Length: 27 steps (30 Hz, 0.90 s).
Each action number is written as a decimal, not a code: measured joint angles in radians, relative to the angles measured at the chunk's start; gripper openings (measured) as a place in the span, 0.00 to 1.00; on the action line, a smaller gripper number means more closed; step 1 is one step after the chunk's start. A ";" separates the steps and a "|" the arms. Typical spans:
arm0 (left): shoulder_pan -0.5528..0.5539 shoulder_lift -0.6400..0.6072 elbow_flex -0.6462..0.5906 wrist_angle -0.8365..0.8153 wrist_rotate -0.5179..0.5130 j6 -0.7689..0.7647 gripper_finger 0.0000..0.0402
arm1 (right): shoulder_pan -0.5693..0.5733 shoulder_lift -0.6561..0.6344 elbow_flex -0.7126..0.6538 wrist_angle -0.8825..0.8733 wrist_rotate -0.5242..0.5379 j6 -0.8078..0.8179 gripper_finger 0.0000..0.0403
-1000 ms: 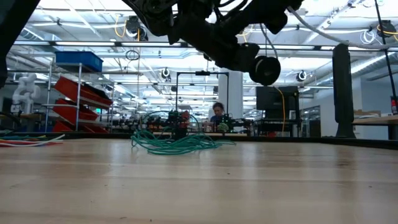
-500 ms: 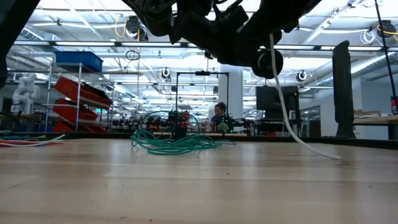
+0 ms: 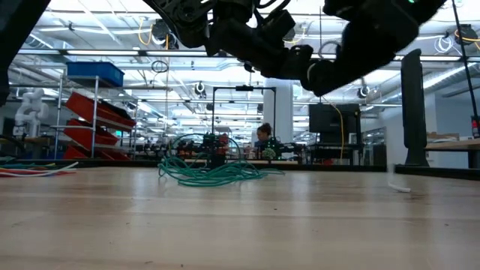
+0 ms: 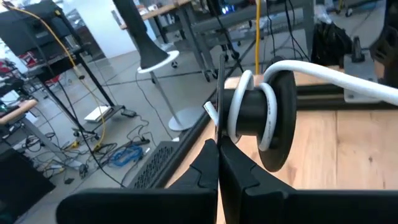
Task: Coil cords
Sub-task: Coil the white wire onto the spool
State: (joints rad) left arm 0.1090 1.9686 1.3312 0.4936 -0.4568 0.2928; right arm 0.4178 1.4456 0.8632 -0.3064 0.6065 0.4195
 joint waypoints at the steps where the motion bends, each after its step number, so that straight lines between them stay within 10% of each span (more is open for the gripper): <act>1: 0.002 0.000 0.000 0.011 0.000 0.000 0.00 | 0.010 0.006 -0.009 0.007 0.023 0.025 0.48; 14: 0.027 0.000 0.000 0.226 0.034 -0.024 0.00 | 0.071 0.241 -0.037 0.163 0.080 0.180 0.48; 27: 0.018 -0.001 0.000 0.255 0.379 -0.339 0.00 | 0.047 0.282 -0.037 0.129 0.260 0.153 0.48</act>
State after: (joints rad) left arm 0.1269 1.9678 1.3308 0.7489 -0.0775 -0.0465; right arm 0.4650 1.7277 0.8265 -0.1772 0.8668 0.5724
